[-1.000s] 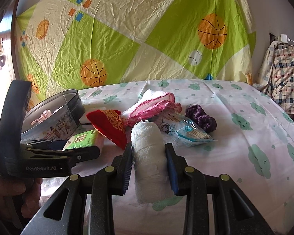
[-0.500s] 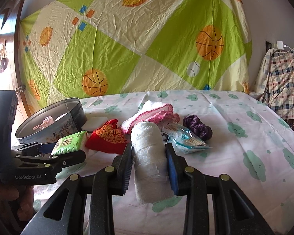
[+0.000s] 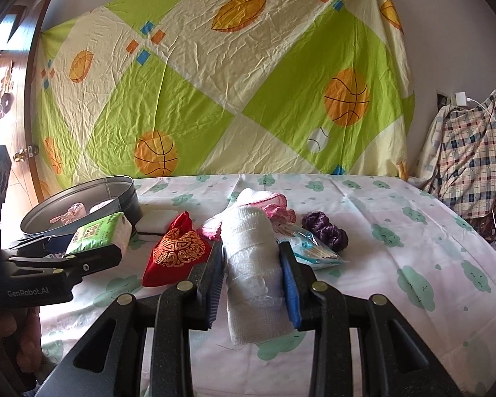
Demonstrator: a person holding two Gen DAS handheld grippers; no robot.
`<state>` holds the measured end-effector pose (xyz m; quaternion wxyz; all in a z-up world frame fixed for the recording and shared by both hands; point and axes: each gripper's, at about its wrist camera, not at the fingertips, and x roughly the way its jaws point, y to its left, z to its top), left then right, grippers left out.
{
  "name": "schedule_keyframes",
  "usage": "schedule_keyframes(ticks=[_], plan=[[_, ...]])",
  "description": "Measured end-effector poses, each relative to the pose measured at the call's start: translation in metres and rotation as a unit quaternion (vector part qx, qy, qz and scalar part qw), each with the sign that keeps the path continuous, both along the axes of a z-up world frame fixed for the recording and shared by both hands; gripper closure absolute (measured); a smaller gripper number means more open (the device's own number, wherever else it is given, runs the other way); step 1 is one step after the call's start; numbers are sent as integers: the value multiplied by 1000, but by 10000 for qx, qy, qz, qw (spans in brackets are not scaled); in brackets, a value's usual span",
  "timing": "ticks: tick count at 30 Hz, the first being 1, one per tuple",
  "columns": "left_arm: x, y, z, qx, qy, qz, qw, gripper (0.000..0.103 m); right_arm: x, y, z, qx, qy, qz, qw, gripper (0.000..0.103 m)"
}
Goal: Organize soft objects
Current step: 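Lift the green tissue pack toward the tin with the left tool while the right tool holds the gauze roll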
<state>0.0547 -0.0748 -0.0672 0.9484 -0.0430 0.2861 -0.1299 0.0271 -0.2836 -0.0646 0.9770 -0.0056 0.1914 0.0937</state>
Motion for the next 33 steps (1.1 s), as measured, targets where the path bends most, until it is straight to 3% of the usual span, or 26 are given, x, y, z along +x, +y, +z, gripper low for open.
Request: schedule_keyframes(ticks=[10, 33], plan=[[-11, 11, 4, -57, -252, 169, 9995, 21, -5, 5, 0, 3, -130, -95, 9999, 68], [-37, 19, 11, 217, -933, 589, 9937, 21, -18, 20, 2, -21, -448, -138, 9989, 68]])
